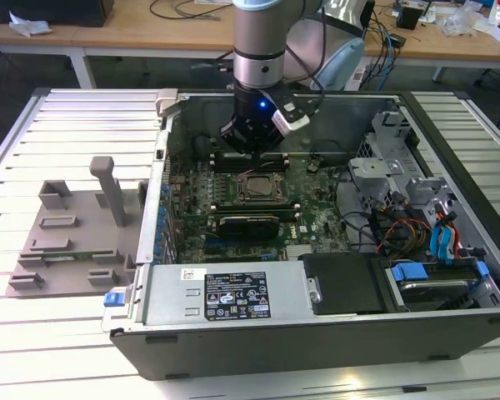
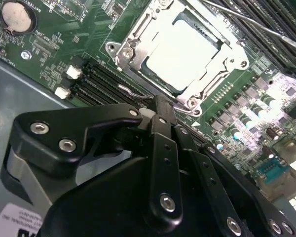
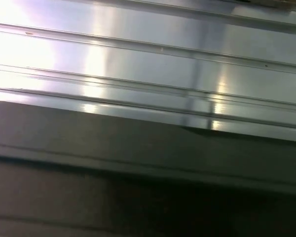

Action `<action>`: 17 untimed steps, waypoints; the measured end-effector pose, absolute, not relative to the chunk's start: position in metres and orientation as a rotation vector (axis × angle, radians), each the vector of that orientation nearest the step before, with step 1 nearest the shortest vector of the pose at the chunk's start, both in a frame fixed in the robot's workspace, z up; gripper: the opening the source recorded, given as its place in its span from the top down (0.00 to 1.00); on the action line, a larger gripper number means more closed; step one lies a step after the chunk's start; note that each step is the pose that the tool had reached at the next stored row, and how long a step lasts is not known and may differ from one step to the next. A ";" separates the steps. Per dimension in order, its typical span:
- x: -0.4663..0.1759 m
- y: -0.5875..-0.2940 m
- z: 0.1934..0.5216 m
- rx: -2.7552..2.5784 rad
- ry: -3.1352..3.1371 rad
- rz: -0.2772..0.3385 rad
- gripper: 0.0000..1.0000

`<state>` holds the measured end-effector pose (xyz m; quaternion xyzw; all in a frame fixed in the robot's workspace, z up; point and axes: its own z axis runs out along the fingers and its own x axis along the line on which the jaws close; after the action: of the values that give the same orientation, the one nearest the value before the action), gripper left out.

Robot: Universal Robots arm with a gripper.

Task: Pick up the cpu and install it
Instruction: 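Install the first cpu locking lever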

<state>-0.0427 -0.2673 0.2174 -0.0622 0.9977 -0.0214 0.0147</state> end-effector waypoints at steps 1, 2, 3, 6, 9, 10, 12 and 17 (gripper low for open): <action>-0.042 -0.267 0.217 -0.188 3.106 -0.067 0.89; -0.041 -0.267 0.216 -0.174 3.107 -0.067 0.89; -0.041 -0.268 0.216 -0.165 3.108 -0.068 0.89; -0.037 -0.268 0.212 -0.133 3.110 -0.068 0.89; -0.035 -0.269 0.210 -0.110 3.112 -0.068 0.89; -0.034 -0.269 0.209 -0.104 3.112 -0.069 0.89; -0.031 -0.270 0.208 -0.096 3.113 -0.069 0.89; -0.022 -0.270 0.204 -0.082 3.116 -0.070 0.89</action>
<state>-0.0224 -0.2702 0.2041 -0.0263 0.9993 -0.0224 0.0118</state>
